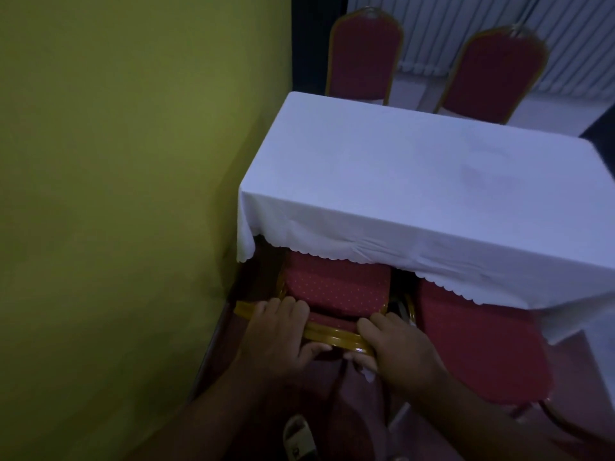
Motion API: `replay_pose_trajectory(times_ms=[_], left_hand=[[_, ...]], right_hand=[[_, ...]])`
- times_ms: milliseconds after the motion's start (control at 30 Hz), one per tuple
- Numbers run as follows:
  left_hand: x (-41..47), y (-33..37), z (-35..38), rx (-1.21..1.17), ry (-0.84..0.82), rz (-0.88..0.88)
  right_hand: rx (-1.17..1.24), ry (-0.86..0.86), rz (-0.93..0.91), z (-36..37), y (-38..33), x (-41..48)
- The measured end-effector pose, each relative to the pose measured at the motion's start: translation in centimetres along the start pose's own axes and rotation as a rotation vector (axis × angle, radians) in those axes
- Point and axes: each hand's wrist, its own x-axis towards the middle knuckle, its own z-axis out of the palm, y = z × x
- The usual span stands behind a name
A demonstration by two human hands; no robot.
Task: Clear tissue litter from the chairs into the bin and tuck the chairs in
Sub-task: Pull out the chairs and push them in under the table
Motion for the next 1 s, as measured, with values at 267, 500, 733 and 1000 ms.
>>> replay_pose_trajectory(times_ms=[267, 500, 733, 1000], left_hand=[[0.2, 0.3, -0.8, -0.057, -0.064, -0.027], [2.7, 8.8, -2.6, -0.218, -0.064, -0.119], [3.6, 28.0, 1.8, -0.341, -0.172, 0.02], [1.4, 47.4, 9.9, -0.417, -0.465, -0.035]], right_hand=[[0.058, -0.2, 0.041, -1.3, 0.7, 0.7], [0.091, -0.199, 0.088, -5.5, 5.6, -5.5], [0.032, -0.188, 0.206, -8.0, 16.1, -18.6], [0.098, -0.262, 0.156, -8.7, 30.3, -35.5]])
